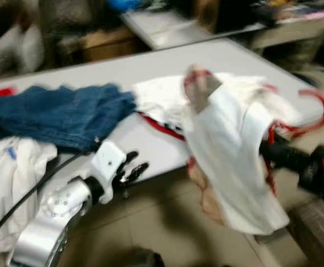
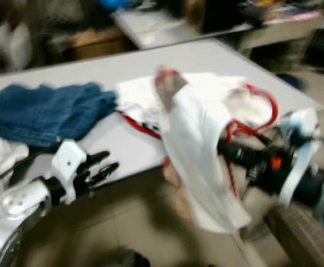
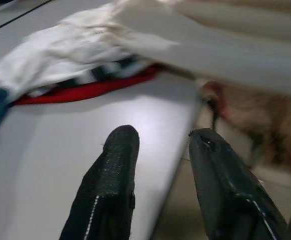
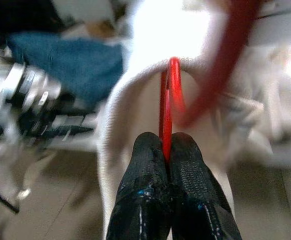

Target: Hang hanger

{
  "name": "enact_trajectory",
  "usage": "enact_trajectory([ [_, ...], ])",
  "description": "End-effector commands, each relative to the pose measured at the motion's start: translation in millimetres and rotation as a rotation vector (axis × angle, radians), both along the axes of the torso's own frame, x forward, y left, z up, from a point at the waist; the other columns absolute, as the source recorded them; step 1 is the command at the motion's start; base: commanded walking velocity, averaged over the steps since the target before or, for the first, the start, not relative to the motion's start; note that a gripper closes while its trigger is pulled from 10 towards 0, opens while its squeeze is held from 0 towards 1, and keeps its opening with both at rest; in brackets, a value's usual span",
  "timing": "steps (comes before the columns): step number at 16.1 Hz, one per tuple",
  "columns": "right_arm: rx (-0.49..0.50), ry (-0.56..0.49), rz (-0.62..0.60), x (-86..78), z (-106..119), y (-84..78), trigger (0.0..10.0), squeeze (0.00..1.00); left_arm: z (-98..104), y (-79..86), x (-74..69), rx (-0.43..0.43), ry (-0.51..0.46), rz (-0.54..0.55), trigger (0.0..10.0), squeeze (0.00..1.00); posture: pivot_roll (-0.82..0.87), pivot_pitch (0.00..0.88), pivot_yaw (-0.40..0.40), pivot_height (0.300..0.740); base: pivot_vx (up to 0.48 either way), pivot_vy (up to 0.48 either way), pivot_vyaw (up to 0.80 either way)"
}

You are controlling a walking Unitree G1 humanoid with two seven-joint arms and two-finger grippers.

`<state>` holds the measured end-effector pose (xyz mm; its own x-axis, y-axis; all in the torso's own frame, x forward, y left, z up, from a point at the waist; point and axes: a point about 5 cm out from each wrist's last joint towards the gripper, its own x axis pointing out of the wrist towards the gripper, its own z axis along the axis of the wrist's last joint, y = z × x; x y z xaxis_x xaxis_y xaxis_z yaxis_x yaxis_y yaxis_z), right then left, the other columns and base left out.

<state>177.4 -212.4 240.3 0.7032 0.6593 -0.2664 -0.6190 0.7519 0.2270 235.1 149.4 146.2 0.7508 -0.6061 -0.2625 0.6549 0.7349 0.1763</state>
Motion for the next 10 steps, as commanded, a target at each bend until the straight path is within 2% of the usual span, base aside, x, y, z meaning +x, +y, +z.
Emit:
enact_trajectory([
  [1,-0.028,-0.016,0.034,-2.7,2.4,4.2,10.0,0.0,3.1,-4.6,-1.3,0.0,-0.022,-0.012,10.0,0.0,-0.03,0.029,0.09,0.74,-0.326,0.0,0.0],
  [4,-0.031,0.041,0.066,-16.9,-16.6,12.8,10.0,0.0,-0.9,-5.7,-3.2,0.012,-0.015,-0.011,10.0,0.0,-0.03,0.033,0.091,0.74,-0.27,0.0,0.0],
  [8,-0.103,0.143,0.061,-30.4,-45.2,17.7,10.0,0.0,-12.5,-4.4,-7.9,0.013,0.026,0.008,10.0,0.0,-0.03,0.041,0.095,0.74,0.0,0.0,0.0],
  [10,-0.123,0.173,0.039,-33.1,-57.3,17.7,10.0,0.0,-20.6,2.9,-9.8,0.021,0.049,0.057,10.0,0.0,-0.03,0.049,0.092,0.74,0.0,0.0,0.0],
])
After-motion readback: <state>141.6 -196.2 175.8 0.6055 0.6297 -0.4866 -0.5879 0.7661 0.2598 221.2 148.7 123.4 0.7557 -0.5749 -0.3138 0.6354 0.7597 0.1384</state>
